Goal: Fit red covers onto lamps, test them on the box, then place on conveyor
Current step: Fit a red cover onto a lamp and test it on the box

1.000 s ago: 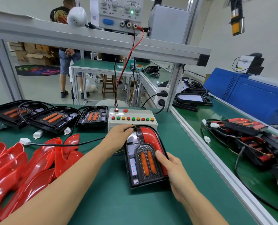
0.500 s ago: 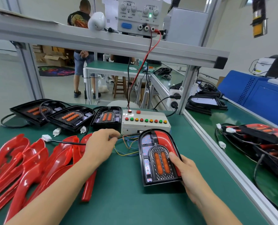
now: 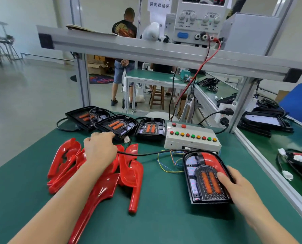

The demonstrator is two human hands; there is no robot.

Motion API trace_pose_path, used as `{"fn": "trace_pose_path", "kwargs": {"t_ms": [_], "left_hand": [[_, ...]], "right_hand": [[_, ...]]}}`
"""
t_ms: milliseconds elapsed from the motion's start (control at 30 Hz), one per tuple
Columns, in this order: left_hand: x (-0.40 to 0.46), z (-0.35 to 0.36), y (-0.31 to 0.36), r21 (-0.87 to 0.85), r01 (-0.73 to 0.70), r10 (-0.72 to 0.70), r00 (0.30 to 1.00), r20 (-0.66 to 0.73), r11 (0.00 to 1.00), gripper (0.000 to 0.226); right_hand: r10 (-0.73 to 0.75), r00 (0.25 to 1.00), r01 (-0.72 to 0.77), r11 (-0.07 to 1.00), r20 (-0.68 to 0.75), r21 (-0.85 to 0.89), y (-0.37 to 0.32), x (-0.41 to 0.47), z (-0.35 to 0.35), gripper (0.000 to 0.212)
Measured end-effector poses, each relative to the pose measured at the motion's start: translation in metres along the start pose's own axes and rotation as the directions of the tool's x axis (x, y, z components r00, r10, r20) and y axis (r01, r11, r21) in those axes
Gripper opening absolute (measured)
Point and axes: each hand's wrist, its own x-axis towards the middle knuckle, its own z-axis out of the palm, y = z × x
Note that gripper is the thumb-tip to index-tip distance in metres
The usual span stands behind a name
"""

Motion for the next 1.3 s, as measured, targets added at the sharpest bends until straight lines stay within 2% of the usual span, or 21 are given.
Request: {"fn": "trace_pose_path", "kwargs": {"t_ms": [133, 267, 400, 533, 667, 733, 800, 900, 967, 1167, 1300], "left_hand": [[0.006, -0.004, -0.026, 0.149, 0.077, -0.079, 0.997, 0.004, 0.986, 0.033], [0.011, -0.003, -0.043, 0.227, 0.132, -0.146, 0.988, 0.046, 0.965, 0.023], [0.013, 0.005, -0.049, 0.223, 0.101, -0.117, 0.991, 0.061, 0.970, 0.010], [0.017, 0.011, -0.054, 0.167, 0.087, -0.091, 0.996, 0.011, 0.982, 0.020], [0.027, 0.004, -0.064, 0.205, 0.163, -0.137, 0.981, -0.137, 0.965, 0.033], [0.034, -0.002, -0.075, 0.198, 0.251, -0.238, 0.967, -0.089, 0.947, 0.034], [0.041, -0.005, -0.084, 0.167, 0.319, -0.327, 0.945, 0.019, 0.933, 0.029], [0.044, -0.001, -0.090, 0.081, 0.365, -0.373, 0.920, 0.120, 0.927, 0.029], [0.043, 0.003, -0.093, 0.036, 0.379, -0.381, 0.916, 0.126, 0.925, 0.032], [0.044, 0.006, -0.095, -0.111, 0.386, -0.382, 0.922, 0.054, 0.916, 0.036], [0.043, -0.001, -0.084, -0.207, 0.294, -0.315, 0.946, -0.078, 0.933, 0.022]], "right_hand": [[-0.051, 0.997, 0.026, 0.928, -0.057, -0.373, -0.016, -0.004, 0.001, 0.061], [-0.211, 0.973, 0.125, 0.828, -0.098, -0.547, -0.036, -0.012, 0.008, 0.060], [-0.294, 0.954, 0.210, 0.803, -0.064, -0.558, -0.050, -0.018, 0.020, 0.055], [-0.321, 0.947, 0.262, 0.795, -0.014, -0.547, -0.055, -0.022, 0.028, 0.052], [-0.340, 0.940, 0.300, 0.784, 0.028, -0.543, -0.056, -0.025, 0.032, 0.046], [-0.351, 0.935, 0.323, 0.774, 0.056, -0.544, -0.056, -0.026, 0.033, 0.043], [-0.361, 0.930, 0.343, 0.774, 0.074, -0.532, -0.055, -0.027, 0.035, 0.042], [-0.383, 0.920, 0.370, 0.777, 0.084, -0.509, -0.057, -0.028, 0.038, 0.040], [-0.398, 0.914, 0.385, 0.780, 0.083, -0.494, -0.058, -0.030, 0.040, 0.036], [-0.416, 0.904, 0.408, 0.779, 0.095, -0.475, -0.061, -0.031, 0.041, 0.032], [-0.428, 0.898, 0.424, 0.776, 0.104, -0.467, -0.061, -0.030, 0.044, 0.030]]}}
